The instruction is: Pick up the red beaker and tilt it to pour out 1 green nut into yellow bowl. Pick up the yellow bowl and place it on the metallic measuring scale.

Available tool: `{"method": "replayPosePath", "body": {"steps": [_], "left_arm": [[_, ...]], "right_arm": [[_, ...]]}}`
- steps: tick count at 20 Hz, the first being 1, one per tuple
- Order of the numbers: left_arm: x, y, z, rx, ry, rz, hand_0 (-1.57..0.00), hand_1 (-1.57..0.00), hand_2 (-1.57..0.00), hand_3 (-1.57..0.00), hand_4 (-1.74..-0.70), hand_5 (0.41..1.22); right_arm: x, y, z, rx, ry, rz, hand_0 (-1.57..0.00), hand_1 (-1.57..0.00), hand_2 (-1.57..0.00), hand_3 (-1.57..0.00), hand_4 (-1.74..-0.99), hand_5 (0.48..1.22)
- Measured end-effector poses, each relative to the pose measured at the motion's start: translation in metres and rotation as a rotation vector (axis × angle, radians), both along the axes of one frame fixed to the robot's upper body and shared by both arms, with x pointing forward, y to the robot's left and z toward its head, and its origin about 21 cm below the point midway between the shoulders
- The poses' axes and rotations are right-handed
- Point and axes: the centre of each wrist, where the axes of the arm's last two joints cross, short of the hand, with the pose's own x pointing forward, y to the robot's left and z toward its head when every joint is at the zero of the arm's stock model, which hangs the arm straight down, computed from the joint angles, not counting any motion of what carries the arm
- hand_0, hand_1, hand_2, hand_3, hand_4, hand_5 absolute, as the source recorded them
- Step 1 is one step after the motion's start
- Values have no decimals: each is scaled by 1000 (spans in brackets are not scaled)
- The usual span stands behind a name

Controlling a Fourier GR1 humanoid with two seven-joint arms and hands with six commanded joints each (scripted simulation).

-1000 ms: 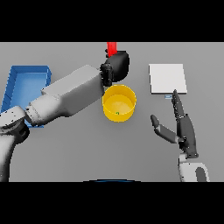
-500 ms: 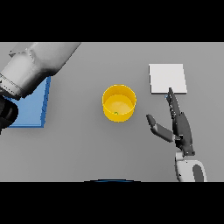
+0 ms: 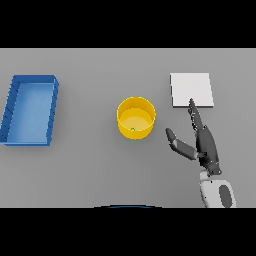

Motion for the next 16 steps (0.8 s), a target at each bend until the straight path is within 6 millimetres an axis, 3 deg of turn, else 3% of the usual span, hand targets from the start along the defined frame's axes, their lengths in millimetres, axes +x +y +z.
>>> {"method": "replayPosePath", "body": {"steps": [2,6,9,12,14,16], "left_arm": [[0,24,-41,-102,36,144,-1571,-1571,-1571,-1560,-1740,1221],[-12,58,-88,-327,18,332,-1571,-1571,-1571,-1567,-1741,1221],[-25,70,-124,-449,39,425,-1571,-1571,-1571,-1569,-1741,1221],[-52,81,-172,-523,63,461,-1571,-1571,-1571,-1570,-1741,1221],[-68,82,-193,-569,62,480,-1571,-1571,-1571,-1570,-1741,1221],[-82,81,-210,-598,75,510,-1571,-1571,-1571,-1571,-1741,1151]], "right_arm": [[-1,-1,1,-2,-8,18,1,1,1,1,-1138,626],[-4,-3,0,-4,-7,33,1,1,1,1,-1138,648],[-1,-6,-3,-6,13,30,1,1,1,1,-1127,664],[-3,-7,-5,-3,-11,38,1,1,1,1,-1151,676],[-6,-7,-4,-11,-22,38,1,1,1,1,-1166,676],[-5,-13,-7,-24,-6,29,1,1,1,1,-1174,676]]}}
